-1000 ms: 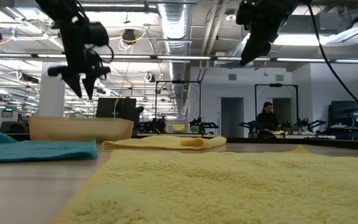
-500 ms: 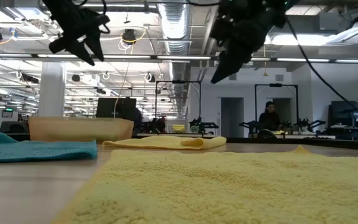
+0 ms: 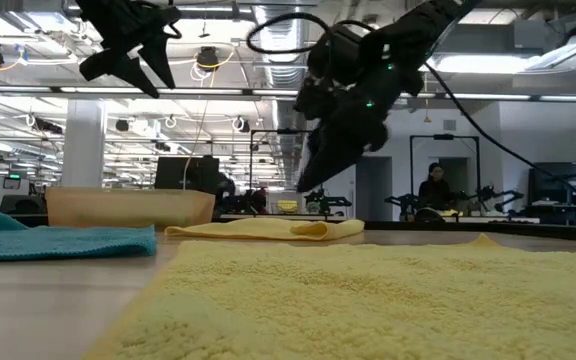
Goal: Fold microfiber towels
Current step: Fold the top yellow microfiber towel
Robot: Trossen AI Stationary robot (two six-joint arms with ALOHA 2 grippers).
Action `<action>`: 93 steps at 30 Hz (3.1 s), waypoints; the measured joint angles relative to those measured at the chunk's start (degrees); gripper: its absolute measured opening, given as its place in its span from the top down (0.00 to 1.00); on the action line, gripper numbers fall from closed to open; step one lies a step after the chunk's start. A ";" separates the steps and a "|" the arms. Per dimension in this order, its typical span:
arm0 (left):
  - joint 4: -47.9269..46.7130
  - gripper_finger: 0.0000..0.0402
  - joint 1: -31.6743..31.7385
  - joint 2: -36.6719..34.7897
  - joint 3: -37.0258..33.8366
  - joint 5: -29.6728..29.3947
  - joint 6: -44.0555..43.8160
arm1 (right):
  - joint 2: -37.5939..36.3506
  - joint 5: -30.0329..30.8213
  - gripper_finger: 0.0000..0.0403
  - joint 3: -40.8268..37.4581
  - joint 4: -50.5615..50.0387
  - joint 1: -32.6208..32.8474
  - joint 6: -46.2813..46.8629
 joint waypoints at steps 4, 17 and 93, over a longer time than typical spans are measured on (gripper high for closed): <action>-0.02 0.60 -0.06 0.02 -0.02 0.01 -0.60 | 2.59 5.16 0.41 0.13 6.25 1.05 0.74; 0.16 0.60 -0.03 0.02 -0.04 0.02 -0.68 | 8.12 10.99 0.41 1.11 4.10 1.52 2.71; 7.80 0.60 -15.05 22.75 -0.26 5.06 12.51 | -3.52 7.30 0.85 1.09 -16.01 1.10 22.18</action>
